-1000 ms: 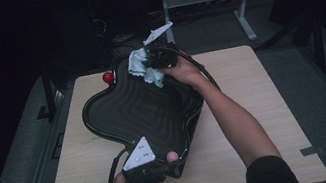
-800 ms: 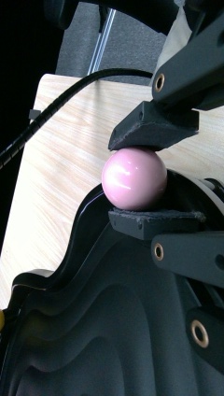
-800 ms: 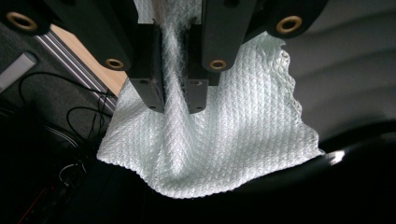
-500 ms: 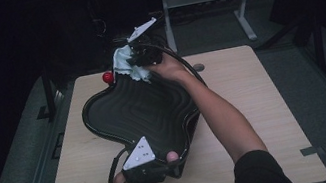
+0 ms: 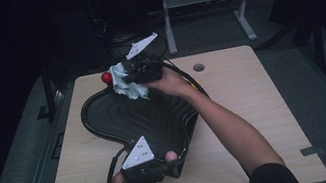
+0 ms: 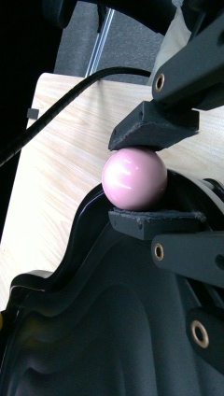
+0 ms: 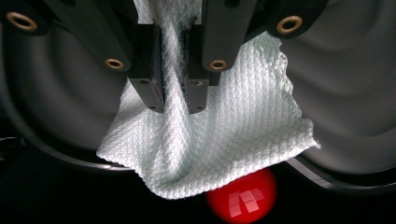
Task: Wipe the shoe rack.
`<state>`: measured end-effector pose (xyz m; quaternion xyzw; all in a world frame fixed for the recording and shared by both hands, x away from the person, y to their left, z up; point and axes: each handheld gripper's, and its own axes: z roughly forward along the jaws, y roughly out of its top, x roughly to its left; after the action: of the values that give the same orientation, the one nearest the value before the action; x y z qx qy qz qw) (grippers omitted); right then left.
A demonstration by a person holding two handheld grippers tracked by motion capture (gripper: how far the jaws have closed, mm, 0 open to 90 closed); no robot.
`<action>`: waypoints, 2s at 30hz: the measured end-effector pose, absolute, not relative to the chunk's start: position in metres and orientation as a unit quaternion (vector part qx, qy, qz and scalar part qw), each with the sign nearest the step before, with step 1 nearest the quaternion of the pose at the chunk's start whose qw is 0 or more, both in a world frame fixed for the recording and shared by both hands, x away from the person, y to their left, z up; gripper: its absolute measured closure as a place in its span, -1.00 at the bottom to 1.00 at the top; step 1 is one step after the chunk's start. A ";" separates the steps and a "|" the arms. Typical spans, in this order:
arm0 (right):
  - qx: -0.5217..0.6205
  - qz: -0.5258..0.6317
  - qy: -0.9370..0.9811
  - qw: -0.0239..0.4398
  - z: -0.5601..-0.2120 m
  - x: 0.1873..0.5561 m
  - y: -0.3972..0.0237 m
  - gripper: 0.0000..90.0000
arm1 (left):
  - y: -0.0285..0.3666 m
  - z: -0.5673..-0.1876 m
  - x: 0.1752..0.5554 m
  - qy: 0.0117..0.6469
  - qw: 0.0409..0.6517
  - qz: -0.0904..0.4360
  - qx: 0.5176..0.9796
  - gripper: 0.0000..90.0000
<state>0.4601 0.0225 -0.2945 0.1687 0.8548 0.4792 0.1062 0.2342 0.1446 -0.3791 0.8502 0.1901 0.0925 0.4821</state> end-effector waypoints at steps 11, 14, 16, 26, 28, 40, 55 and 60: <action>0.154 0.481 0.858 0.097 -0.298 0.446 0.021 0.70 | 0.144 -0.379 0.234 0.191 0.482 0.094 0.850 0.34; 0.154 0.480 0.857 0.103 -0.298 0.446 0.023 0.60 | 0.145 -0.379 0.234 0.190 0.482 0.094 0.850 0.34; 0.154 0.480 0.857 0.107 -0.297 0.445 0.024 0.58 | 0.144 -0.379 0.234 0.190 0.482 0.094 0.850 0.34; 0.152 0.487 0.854 0.106 -0.295 0.440 0.033 0.70 | 0.144 -0.379 0.234 0.191 0.481 0.093 0.850 0.34; 0.139 0.489 0.856 0.095 -0.295 0.435 0.036 0.73 | 0.144 -0.379 0.234 0.192 0.481 0.094 0.850 0.34; 0.098 0.491 0.862 0.086 -0.295 0.410 0.051 0.78 | 0.144 -0.379 0.234 0.190 0.480 0.095 0.851 0.34; 0.056 0.506 0.858 0.068 -0.286 0.392 0.091 0.79 | 0.145 -0.379 0.234 0.190 0.480 0.097 0.851 0.34; 0.084 0.504 0.857 0.069 -0.288 0.402 0.083 0.79 | 0.146 -0.379 0.235 0.194 0.480 0.099 0.850 0.34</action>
<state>0.4018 0.0831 -0.2879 0.0842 0.8568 0.5040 0.0687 0.2347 0.1456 -0.3789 0.8501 0.1937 0.0991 0.4796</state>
